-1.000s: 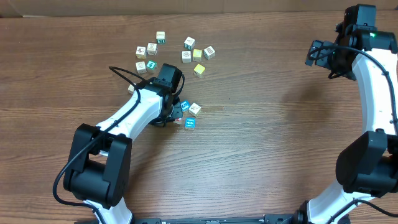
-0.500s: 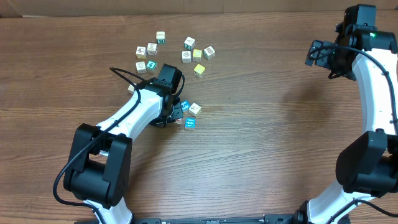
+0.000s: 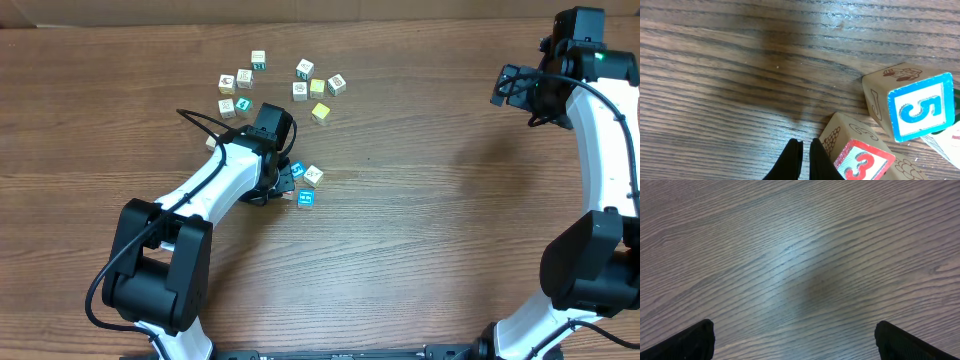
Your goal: Form a circle
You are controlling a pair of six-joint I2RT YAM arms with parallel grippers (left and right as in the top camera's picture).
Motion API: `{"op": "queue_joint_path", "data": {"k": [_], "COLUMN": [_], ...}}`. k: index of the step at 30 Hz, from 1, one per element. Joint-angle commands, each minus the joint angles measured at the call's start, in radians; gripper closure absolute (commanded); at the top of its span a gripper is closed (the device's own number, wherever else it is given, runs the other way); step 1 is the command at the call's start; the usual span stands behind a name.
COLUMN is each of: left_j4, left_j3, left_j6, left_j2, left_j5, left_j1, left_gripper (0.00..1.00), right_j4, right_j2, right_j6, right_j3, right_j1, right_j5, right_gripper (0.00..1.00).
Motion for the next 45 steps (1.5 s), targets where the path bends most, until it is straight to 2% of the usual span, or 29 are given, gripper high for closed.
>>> {"op": "queue_joint_path", "data": {"k": [1, 19, 24, 30, 35, 45], "left_j4": [-0.004, -0.024, -0.086, -0.204, -0.221, -0.198], "left_j3": [-0.006, -0.003, 0.072, 0.187, 0.202, 0.202], "left_j6": [-0.003, -0.002, -0.003, -0.002, 0.027, -0.015], "left_j2": [0.015, 0.013, -0.022, -0.053, -0.053, -0.052], "left_j5": [0.012, 0.016, -0.077, -0.036, 0.055, -0.018], "left_j1": [-0.007, -0.007, -0.007, -0.014, -0.071, -0.264], "left_gripper": [0.96, 0.96, 0.96, 0.96, 0.96, 0.96], "right_j4": [0.005, 0.005, 0.005, 0.005, 0.005, 0.005], "right_j2": [-0.012, -0.012, -0.012, -0.012, -0.012, -0.012], "right_j6": [0.004, 0.004, 0.004, 0.004, 0.004, 0.004], "right_j3": [0.008, 0.008, 0.008, 0.008, 0.008, 0.008], "right_j1": [-0.004, -0.004, -0.004, -0.004, -0.004, -0.004], "right_j5": [-0.002, -0.002, -0.002, -0.002, -0.002, -0.002], "right_gripper": [0.0, 0.0, 0.0, 0.0, 0.0, 0.0]}}
